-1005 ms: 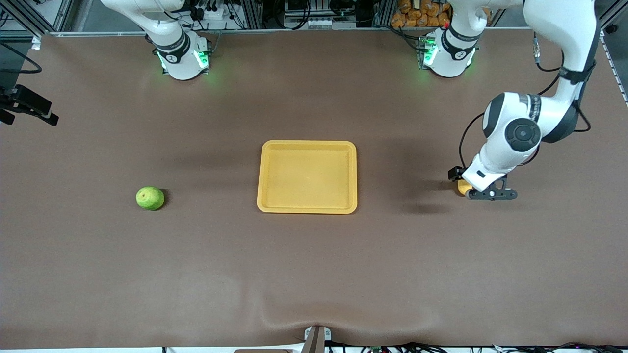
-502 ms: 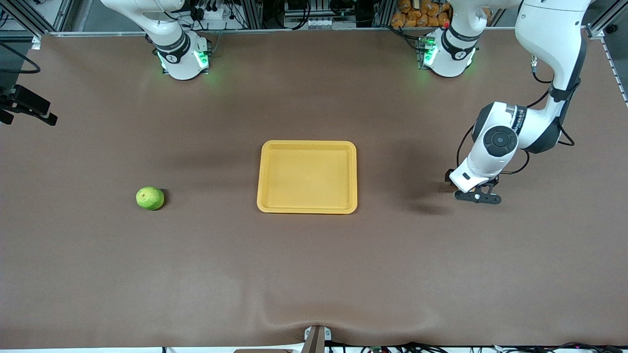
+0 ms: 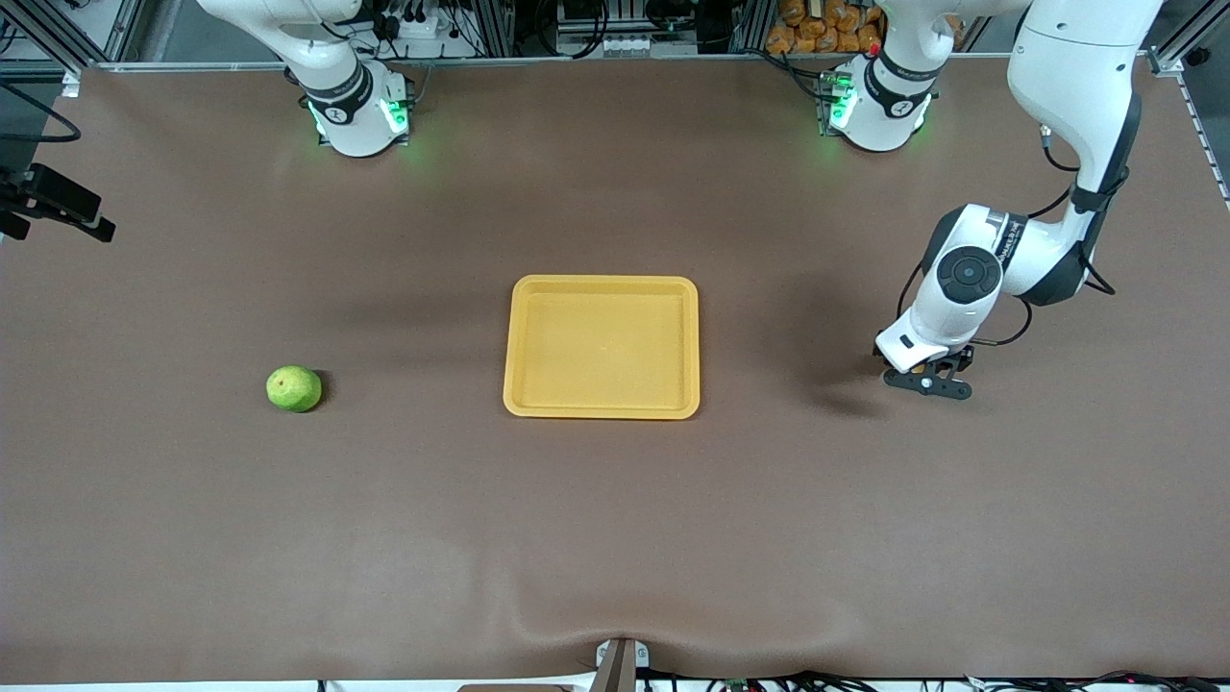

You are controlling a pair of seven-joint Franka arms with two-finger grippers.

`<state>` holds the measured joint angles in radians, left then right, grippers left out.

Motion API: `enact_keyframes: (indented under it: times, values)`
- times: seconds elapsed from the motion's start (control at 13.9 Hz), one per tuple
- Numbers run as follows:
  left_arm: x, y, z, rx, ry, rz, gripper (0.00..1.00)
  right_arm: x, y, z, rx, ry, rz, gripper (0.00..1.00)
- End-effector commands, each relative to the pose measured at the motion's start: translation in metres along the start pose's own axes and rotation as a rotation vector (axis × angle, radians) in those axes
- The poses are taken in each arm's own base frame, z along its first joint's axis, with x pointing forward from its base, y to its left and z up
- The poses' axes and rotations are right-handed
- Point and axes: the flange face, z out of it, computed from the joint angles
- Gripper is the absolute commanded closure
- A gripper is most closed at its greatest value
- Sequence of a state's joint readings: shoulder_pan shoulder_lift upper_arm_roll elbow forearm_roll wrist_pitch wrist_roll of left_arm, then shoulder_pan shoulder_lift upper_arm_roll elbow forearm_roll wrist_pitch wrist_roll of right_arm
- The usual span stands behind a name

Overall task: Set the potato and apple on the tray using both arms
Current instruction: 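Close the left gripper on the potato and lift it, then carry the potato over the tray while the right gripper reaches the apple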

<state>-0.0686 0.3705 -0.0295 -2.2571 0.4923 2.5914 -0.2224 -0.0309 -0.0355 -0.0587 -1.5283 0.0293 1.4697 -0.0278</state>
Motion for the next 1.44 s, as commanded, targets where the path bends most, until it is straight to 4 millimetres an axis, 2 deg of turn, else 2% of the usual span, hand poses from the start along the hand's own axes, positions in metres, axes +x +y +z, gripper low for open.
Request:
enact_keyframes:
  times: [0.0, 0.14, 0.36, 0.57, 0.65, 0.79, 1.08, 1.36]
  values:
    - [-0.005, 0.001, 0.002, 0.005, 0.009, 0.034, 0.34, -0.002, 0.003, -0.004, -0.005, -0.023, -0.003, 0.00]
    - [-0.008, 0.001, 0.001, 0.005, 0.006, 0.037, 0.52, -0.003, 0.004, -0.005, -0.006, -0.023, -0.002, 0.00]
    - [-0.003, 0.009, -0.006, 0.006, 0.021, 0.050, 1.00, -0.002, 0.002, -0.004, -0.005, -0.026, -0.003, 0.00]
    - [0.022, 0.035, -0.040, -0.001, 0.096, 0.074, 1.00, -0.002, 0.001, -0.004, -0.005, -0.026, -0.005, 0.00]
    - [0.030, 0.031, -0.055, 0.002, 0.127, 0.064, 1.00, -0.002, 0.002, -0.004, -0.006, -0.026, -0.005, 0.00]
    - [0.050, 0.038, -0.082, 0.001, 0.171, 0.066, 1.00, -0.002, 0.002, -0.004, -0.005, -0.026, -0.003, 0.00]
    - [0.089, 0.061, -0.142, -0.059, 0.128, -0.004, 1.00, -0.002, 0.002, -0.004, -0.006, -0.026, -0.003, 0.00]
    - [0.115, 0.085, -0.195, -0.164, 0.105, -0.054, 1.00, -0.002, 0.002, -0.003, -0.006, -0.026, -0.003, 0.00]
